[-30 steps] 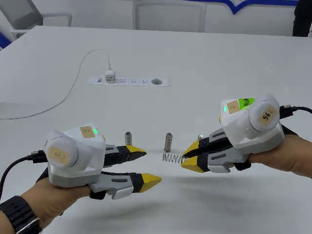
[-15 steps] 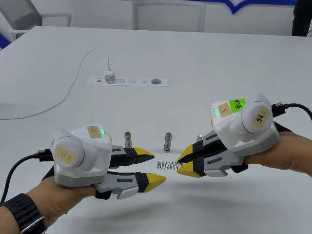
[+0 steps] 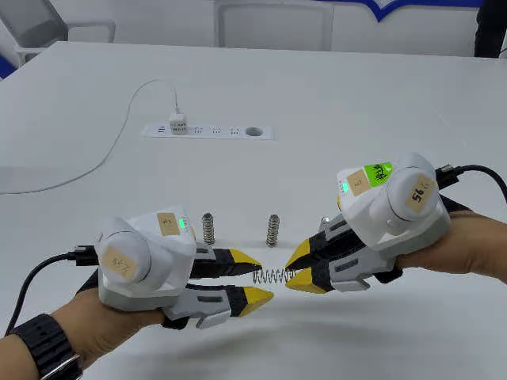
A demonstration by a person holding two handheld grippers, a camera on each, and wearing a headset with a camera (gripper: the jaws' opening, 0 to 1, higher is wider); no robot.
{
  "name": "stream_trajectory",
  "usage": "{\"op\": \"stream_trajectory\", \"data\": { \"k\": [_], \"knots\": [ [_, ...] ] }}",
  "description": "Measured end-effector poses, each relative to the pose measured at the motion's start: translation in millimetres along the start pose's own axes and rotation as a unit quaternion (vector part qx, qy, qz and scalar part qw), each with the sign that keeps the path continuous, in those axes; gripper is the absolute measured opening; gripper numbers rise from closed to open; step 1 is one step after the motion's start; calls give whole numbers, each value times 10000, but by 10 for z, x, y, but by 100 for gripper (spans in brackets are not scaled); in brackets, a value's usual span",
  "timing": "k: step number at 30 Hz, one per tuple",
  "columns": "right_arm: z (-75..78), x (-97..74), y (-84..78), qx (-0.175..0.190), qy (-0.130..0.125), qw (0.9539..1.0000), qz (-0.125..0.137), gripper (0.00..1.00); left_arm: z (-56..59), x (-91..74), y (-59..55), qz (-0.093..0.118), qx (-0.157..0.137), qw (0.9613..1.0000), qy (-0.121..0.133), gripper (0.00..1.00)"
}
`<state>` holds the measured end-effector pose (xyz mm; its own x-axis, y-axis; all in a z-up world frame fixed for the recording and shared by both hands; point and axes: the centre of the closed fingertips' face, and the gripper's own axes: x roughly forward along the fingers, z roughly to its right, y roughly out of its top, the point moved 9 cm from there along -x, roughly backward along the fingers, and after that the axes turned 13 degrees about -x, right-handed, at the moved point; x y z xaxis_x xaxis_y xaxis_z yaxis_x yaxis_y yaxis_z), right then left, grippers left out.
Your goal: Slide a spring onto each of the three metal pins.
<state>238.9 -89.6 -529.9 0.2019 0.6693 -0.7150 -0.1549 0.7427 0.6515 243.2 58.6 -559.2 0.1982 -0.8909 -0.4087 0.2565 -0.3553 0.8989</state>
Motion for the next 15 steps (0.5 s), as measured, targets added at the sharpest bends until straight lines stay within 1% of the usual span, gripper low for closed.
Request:
{"op": "stream_trajectory", "data": {
  "k": [6,11,15],
  "knots": [
    [-5,-5,23,5,6,10000,24,11,-16,2,2,-1,99,9999,62,14],
    [-8,-26,39,29,12,10000,47,12,-17,3,-5,-21,111,9999,76,12],
    [-4,-59,84,35,5,9999,110,12,-12,1,-6,-34,109,9999,78,12]
  ]
}}
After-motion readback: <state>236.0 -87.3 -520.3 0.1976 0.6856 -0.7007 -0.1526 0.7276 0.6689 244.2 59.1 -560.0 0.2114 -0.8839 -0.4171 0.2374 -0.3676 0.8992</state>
